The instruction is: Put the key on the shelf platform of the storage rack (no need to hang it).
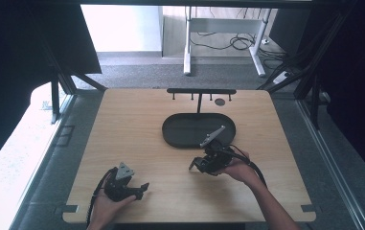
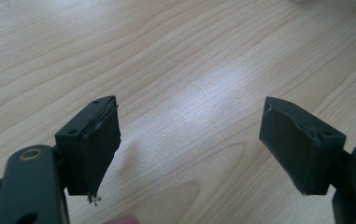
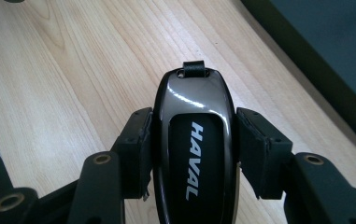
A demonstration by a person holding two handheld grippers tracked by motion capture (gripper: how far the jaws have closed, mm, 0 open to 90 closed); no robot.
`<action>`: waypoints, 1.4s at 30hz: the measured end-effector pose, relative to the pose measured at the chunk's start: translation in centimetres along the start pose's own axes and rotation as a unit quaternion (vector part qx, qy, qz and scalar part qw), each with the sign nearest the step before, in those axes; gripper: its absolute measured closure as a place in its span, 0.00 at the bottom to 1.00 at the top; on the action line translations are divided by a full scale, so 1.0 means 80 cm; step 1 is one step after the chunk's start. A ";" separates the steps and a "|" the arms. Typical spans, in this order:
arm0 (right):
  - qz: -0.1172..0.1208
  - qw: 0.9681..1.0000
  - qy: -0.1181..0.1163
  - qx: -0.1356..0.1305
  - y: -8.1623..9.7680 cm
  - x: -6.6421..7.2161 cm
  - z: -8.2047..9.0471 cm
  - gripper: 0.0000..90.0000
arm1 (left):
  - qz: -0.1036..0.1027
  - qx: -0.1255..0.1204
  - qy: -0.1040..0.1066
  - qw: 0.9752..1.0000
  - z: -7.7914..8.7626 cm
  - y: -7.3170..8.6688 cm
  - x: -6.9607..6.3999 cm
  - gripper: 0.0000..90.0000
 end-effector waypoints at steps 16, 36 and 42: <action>-0.002 1.000 0.009 -0.024 -0.026 -0.010 0.032 0.54 | 0.000 0.001 0.001 1.000 0.000 0.000 0.000 0.23; 0.012 0.999 0.022 -0.041 -0.084 -0.027 0.035 0.54 | 0.001 0.000 0.002 1.000 0.001 0.000 0.002 0.23; 0.003 0.999 0.023 -0.045 -0.089 -0.038 0.033 0.54 | 0.001 0.000 0.000 1.000 0.002 0.000 0.002 0.23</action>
Point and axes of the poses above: each handheld gripper's, and its own axes: z roughly backward along the jaws, y roughly out of its underside, x roughly to its left, the point moved 3 cm from there along -z, roughly forward along the jaws, and after that the axes turned 5 degrees about -z, right-handed, at the moved point
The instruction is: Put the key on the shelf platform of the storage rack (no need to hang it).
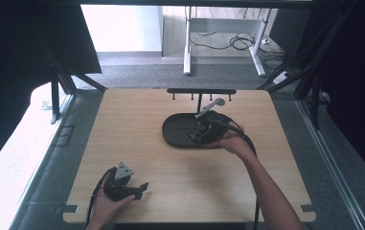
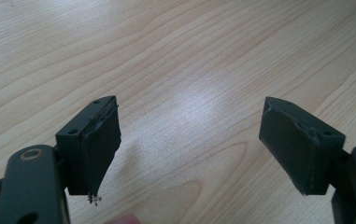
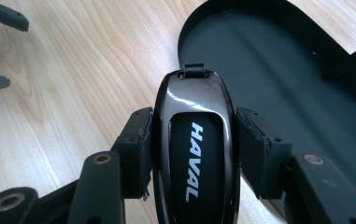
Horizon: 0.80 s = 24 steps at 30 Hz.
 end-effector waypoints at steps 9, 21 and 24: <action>-0.009 1.000 0.002 -0.007 -0.005 -0.009 -0.003 0.54 | 0.001 0.000 -0.001 1.000 0.001 0.000 0.001 0.23; -0.019 1.000 0.010 -0.010 -0.016 -0.025 -0.008 0.54 | 0.000 0.000 -0.003 1.000 0.001 0.000 0.001 0.23; -0.025 1.000 0.007 -0.016 -0.019 -0.030 -0.012 0.54 | 0.001 -0.001 -0.004 1.000 0.002 0.000 0.002 0.24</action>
Point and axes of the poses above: each handheld gripper's, and its own axes: z roughly backward along the jaws, y roughly out of its underside, x roughly to its left, the point moved 3 cm from there along -z, roughly forward along the jaws, and after that the axes turned 5 degrees about -z, right-handed, at the moved point
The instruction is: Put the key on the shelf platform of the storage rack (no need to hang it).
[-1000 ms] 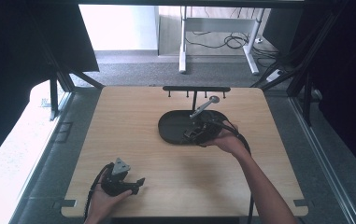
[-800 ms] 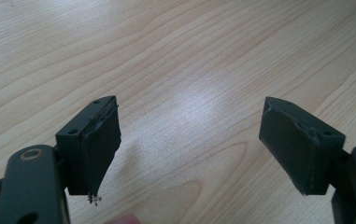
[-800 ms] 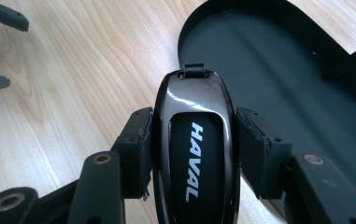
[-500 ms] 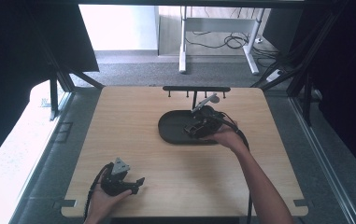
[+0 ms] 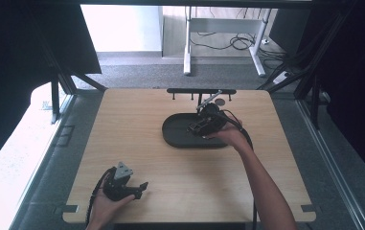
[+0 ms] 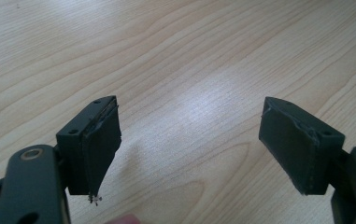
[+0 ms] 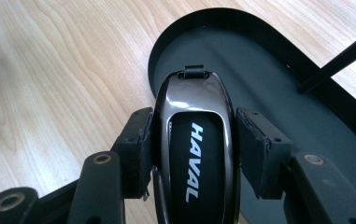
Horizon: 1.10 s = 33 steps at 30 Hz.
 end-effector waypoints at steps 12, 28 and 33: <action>-0.003 1.000 -0.001 0.007 -0.013 -0.012 -0.029 0.54 | 0.001 0.001 -0.001 1.000 0.000 0.001 0.000 0.24; -0.007 1.000 0.011 0.014 -0.001 -0.031 -0.063 0.54 | 0.001 0.004 0.003 1.000 -0.003 0.001 -0.002 0.24; -0.008 1.000 0.018 0.016 0.003 -0.038 -0.071 0.54 | 0.002 0.005 0.006 1.000 -0.004 0.001 -0.002 0.24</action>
Point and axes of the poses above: each handheld gripper's, and its own axes: z roughly backward along the jaws, y roughly out of its underside, x roughly to its left, the point moved 3 cm from there along -z, roughly forward along the jaws, and after that the axes turned 5 degrees about -z, right-handed, at the moved point
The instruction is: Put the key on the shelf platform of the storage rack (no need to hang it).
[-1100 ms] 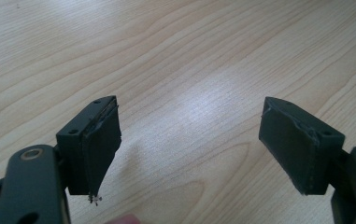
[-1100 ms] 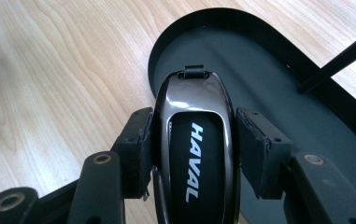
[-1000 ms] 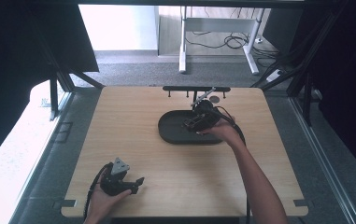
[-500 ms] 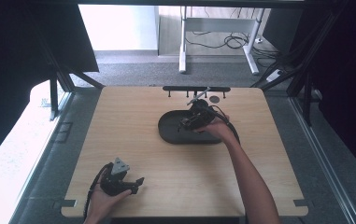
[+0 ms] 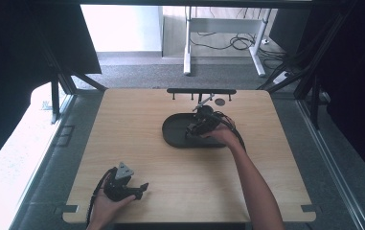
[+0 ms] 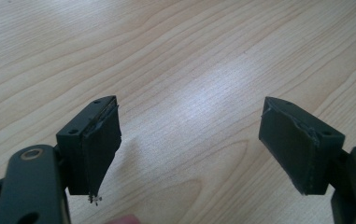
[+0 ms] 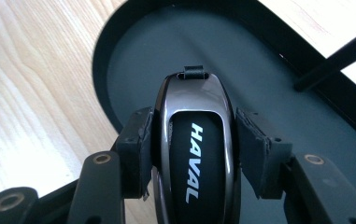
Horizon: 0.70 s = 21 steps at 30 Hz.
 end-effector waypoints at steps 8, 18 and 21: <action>-0.004 1.000 0.011 0.002 0.006 -0.008 -0.007 0.54 | -0.002 0.002 0.001 1.000 -0.001 0.000 -0.001 0.24; 0.010 0.999 0.036 0.024 0.016 -0.016 -0.015 0.54 | -0.005 0.009 0.002 1.000 -0.003 0.001 -0.001 0.24; 0.016 0.999 0.041 0.027 0.017 -0.018 -0.017 0.54 | -0.004 0.008 0.003 1.000 -0.003 0.001 -0.002 0.24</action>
Point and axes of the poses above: each handheld gripper's, and its own axes: z roughly backward along the jaws, y roughly out of its underside, x roughly to its left, the point moved 3 cm from there along -z, roughly forward along the jaws, and after that the axes turned 5 degrees about -z, right-handed, at the moved point
